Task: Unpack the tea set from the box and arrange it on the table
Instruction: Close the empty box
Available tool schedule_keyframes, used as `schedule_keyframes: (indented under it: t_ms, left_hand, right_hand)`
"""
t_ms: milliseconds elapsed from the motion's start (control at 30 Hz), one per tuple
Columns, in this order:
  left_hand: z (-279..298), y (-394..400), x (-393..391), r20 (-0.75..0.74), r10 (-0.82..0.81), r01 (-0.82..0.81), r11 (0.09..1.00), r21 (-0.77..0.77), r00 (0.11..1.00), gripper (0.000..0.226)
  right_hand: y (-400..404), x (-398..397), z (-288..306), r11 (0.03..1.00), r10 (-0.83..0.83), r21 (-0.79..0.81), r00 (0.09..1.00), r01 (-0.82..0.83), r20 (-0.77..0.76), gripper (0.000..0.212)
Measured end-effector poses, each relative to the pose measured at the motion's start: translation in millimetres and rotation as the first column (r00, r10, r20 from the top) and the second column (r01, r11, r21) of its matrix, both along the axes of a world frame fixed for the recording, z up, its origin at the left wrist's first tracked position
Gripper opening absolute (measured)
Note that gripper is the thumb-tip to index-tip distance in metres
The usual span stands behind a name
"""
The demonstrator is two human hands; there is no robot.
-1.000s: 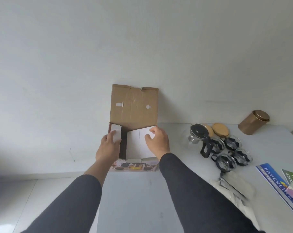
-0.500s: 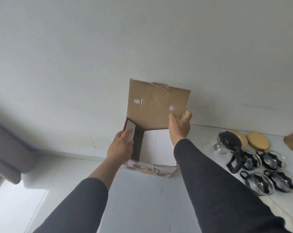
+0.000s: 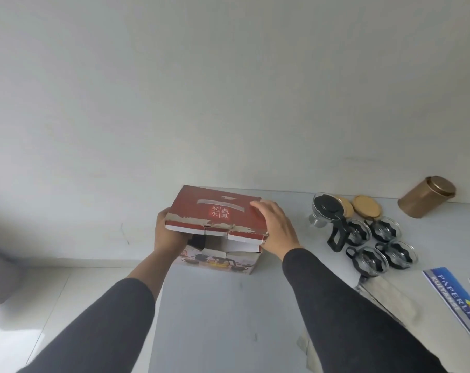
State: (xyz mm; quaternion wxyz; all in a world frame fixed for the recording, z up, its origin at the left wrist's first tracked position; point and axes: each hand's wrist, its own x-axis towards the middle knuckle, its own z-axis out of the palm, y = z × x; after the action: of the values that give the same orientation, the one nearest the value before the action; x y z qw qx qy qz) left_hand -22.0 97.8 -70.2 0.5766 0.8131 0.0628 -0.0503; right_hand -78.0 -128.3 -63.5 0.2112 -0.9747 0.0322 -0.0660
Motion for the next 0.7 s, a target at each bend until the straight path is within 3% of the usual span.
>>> schedule_keyframes:
  t_ms: [100, 267, 367, 700]
  left_hand:
    - [1, 5, -9, -0.014, 0.043, -0.044, 0.998, -0.051, 0.999, 0.01]
    - [-2, 28, -12, -0.07, -0.01, 0.007, 0.999, -0.036, 0.997, 0.047]
    - [-7, 41, -13, -0.104, -0.034, 0.025, 0.995, -0.093, 0.994, 0.032]
    - [-4, 51, -32, 0.031, -0.082, 0.081, 0.996, 0.027, 0.996, 0.041]
  right_hand:
    - [7, -21, -1, 0.995, -0.097, -0.027, 0.995, 0.097, 0.003, 0.071]
    - [21, -35, 10, 0.965, -0.256, 0.088, 0.958, 0.247, 0.127, 0.047]
    - [29, -39, 18, 0.928, -0.354, 0.194, 0.917, 0.319, 0.183, 0.025]
    - [45, -56, 23, 0.998, -0.034, -0.047, 0.997, 0.037, 0.064, 0.047]
